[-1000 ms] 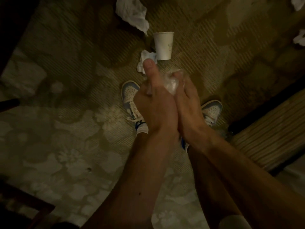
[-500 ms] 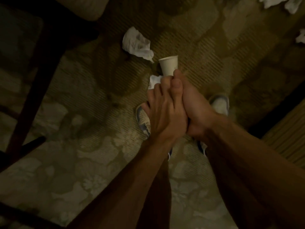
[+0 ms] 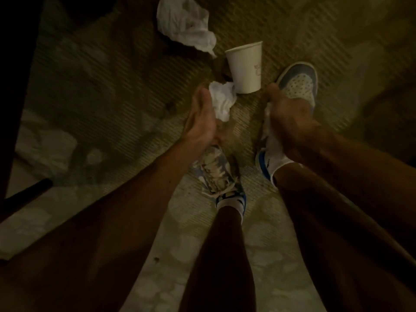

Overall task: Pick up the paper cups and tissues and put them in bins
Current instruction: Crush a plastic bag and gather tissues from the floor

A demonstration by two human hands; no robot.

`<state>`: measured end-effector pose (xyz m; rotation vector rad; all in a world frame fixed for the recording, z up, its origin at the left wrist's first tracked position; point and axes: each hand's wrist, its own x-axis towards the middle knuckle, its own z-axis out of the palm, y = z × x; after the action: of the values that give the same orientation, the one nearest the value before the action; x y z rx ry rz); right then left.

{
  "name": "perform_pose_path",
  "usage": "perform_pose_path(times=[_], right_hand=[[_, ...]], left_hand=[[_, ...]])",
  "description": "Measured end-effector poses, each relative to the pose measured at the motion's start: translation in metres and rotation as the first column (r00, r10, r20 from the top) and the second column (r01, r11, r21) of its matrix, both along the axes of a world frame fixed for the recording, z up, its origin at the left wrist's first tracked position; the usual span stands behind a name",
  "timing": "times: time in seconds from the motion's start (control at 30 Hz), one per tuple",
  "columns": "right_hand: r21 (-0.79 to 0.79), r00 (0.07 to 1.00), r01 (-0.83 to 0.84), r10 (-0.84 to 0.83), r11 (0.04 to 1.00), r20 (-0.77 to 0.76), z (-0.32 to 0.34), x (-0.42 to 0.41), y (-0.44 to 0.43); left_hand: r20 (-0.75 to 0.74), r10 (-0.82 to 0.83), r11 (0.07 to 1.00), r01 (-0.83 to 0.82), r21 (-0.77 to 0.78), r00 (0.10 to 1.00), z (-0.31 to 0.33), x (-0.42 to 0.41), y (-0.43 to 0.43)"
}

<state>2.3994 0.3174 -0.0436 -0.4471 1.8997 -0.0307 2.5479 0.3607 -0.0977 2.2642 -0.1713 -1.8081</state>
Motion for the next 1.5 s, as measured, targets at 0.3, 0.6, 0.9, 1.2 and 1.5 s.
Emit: perform_pose_path(times=[0.3, 0.6, 0.9, 1.2, 1.5], right_hand=[[0.085, 0.986, -0.016, 0.002, 0.996, 0.167, -0.024, -0.006, -0.032], [0.198, 0.953, -0.057, -0.006, 0.979, 0.304, -0.010, 0.001, -0.052], [0.209, 0.937, 0.038, -0.107, 0.977, 0.333, -0.006, 0.011, -0.080], [0.362, 0.814, 0.185, -0.349, 0.914, 0.465, -0.018, -0.021, -0.080], [0.342, 0.770, 0.380, -0.498, 0.860, 0.399, 0.024, -0.027, -0.074]], left_hand=[[0.268, -0.278, 0.875, 0.358, -0.327, 0.922, -0.042, -0.021, 0.021], [0.545, -0.193, 0.921, 0.343, -0.186, 0.816, -0.005, -0.003, -0.008], [0.637, -0.280, 0.856, 0.487, -0.173, 0.718, -0.011, 0.057, -0.105], [0.586, -0.577, 0.675, 0.736, -0.049, 0.568, -0.045, 0.044, -0.138], [0.492, -0.496, 0.749, 0.640, -0.175, 0.715, 0.012, 0.035, -0.137]])
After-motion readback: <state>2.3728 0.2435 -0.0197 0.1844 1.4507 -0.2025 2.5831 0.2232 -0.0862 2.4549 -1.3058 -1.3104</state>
